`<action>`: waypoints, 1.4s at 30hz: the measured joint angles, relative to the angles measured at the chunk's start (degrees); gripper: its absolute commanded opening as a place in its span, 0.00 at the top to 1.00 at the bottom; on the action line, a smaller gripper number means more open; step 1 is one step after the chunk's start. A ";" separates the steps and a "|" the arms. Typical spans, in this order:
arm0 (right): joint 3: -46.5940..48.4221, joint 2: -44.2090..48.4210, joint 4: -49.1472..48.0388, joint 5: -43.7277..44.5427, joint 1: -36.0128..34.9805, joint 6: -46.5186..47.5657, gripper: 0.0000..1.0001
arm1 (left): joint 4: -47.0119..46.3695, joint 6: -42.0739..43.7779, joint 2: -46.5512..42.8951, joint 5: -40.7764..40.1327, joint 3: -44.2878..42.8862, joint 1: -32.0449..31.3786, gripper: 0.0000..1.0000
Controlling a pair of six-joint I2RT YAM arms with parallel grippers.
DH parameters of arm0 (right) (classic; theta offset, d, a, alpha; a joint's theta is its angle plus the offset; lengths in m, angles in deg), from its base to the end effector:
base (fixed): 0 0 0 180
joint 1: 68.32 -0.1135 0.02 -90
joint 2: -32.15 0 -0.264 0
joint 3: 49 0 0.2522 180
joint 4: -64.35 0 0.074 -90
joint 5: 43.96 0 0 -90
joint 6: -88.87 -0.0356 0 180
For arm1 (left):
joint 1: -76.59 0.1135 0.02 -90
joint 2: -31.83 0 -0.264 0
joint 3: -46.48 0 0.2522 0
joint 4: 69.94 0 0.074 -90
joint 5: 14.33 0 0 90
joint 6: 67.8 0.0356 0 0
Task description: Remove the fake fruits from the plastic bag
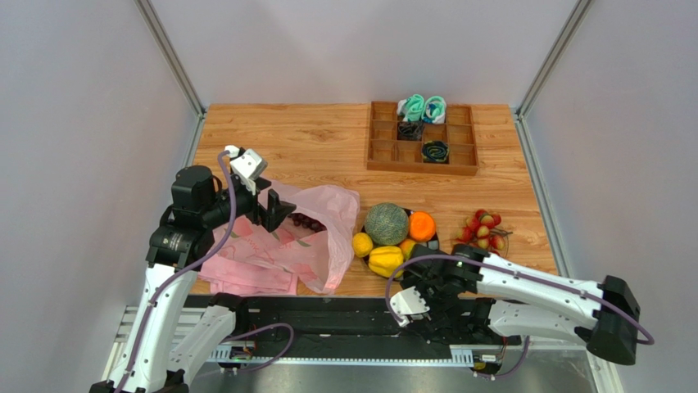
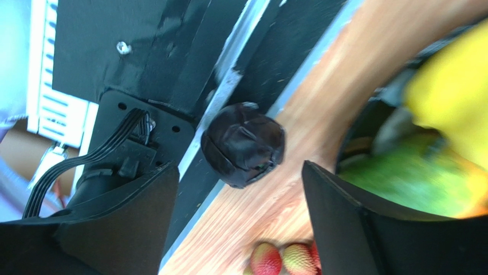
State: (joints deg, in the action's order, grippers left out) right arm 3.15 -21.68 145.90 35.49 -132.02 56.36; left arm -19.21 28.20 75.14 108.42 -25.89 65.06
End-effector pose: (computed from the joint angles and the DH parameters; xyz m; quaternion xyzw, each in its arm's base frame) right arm 0.0514 0.1187 0.2110 -0.8686 0.4833 0.0948 0.0537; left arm 0.1382 -0.0478 0.3787 0.2774 0.7605 -0.2590 0.5269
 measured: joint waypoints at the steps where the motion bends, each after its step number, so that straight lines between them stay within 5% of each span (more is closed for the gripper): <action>1: 0.13 -2.29 -0.02 0.24 0.00 0.13 0.20 | -0.02 -0.15 -0.09 0.15 0.00 0.24 0.01; 12: -0.13 -10.05 -0.76 2.54 0.02 2.80 0.41 | -0.07 -1.46 -2.10 1.62 0.00 3.34 0.01; 17: -1.14 -9.81 -2.71 2.51 0.02 2.69 0.30 | -0.83 -2.64 -2.91 2.64 0.50 4.63 0.01; 24: -3.02 -9.11 -4.61 2.12 0.09 2.25 0.64 | -1.16 -3.23 -3.06 3.08 0.83 4.94 0.01; 27: -2.91 -8.31 -4.39 2.12 0.09 1.99 0.69 | -1.25 -3.28 -3.06 3.26 0.83 4.94 0.01; 42: 2.67 3.58 -4.37 4.83 0.52 -1.90 0.72 | -1.68 -4.13 -3.19 4.42 1.01 5.64 0.02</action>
State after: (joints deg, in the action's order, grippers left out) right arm 5.82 -18.09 141.53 40.32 -131.49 54.46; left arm -20.89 24.07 71.94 112.84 -24.89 70.70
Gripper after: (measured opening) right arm 0.408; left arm 0.988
